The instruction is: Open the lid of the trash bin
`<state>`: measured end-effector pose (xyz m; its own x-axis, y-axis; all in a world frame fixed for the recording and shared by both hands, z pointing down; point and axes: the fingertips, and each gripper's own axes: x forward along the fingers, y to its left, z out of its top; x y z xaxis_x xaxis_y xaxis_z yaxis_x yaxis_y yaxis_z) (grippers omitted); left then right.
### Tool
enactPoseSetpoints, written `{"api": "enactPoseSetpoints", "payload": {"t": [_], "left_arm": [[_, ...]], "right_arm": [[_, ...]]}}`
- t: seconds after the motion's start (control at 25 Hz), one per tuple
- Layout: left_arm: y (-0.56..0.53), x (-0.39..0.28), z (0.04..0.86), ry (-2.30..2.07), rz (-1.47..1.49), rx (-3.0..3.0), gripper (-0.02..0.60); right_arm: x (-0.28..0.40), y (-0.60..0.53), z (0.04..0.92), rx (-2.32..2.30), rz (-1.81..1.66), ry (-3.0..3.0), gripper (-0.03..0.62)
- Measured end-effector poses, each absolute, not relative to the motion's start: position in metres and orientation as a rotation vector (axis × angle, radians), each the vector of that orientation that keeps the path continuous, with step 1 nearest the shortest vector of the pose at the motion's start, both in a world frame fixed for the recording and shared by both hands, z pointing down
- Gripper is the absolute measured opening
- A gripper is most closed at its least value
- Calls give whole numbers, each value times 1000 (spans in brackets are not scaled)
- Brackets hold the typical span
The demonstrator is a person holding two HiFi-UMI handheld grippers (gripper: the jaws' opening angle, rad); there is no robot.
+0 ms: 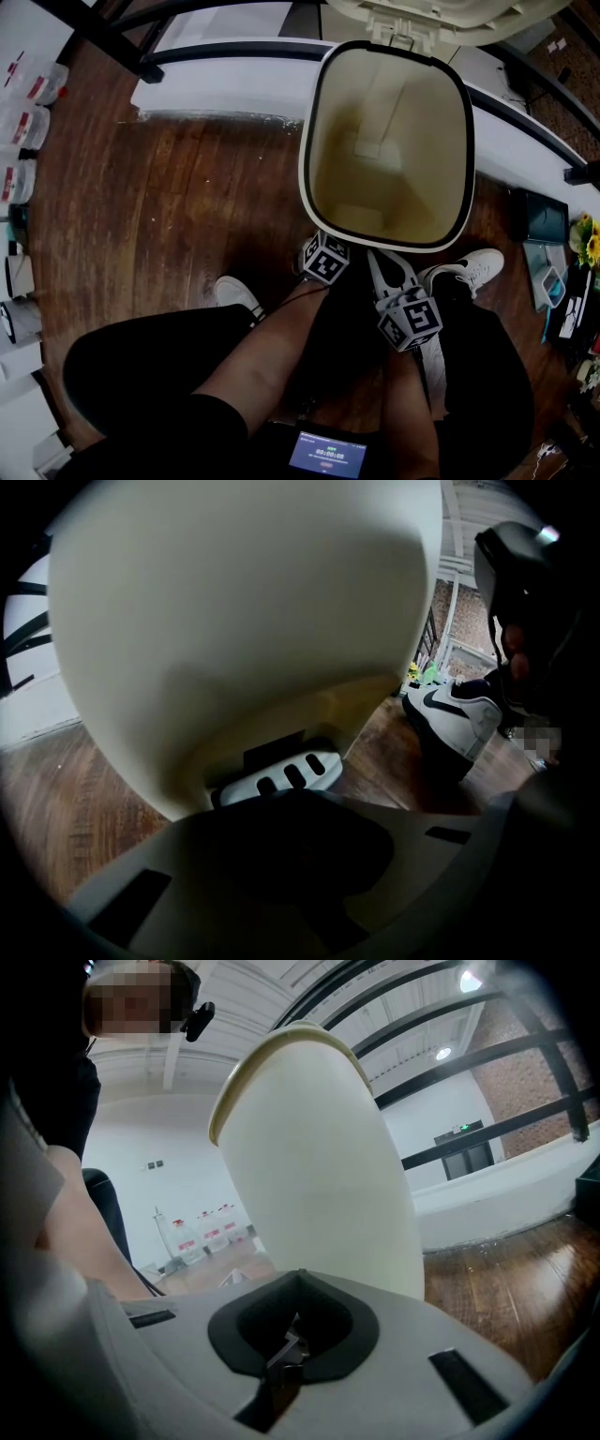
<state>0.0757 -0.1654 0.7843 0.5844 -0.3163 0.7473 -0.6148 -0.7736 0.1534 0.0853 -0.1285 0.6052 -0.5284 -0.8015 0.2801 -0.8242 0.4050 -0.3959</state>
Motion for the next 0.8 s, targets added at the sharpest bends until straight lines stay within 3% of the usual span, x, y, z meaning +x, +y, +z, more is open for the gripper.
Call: {"api": "enactPoseSetpoints", "payload": {"t": [0.8], "left_arm": [[-164,78,777,-758,994,2406,34]], "right_arm": [[82,-125,590,1477,759,-2614,20]]}}
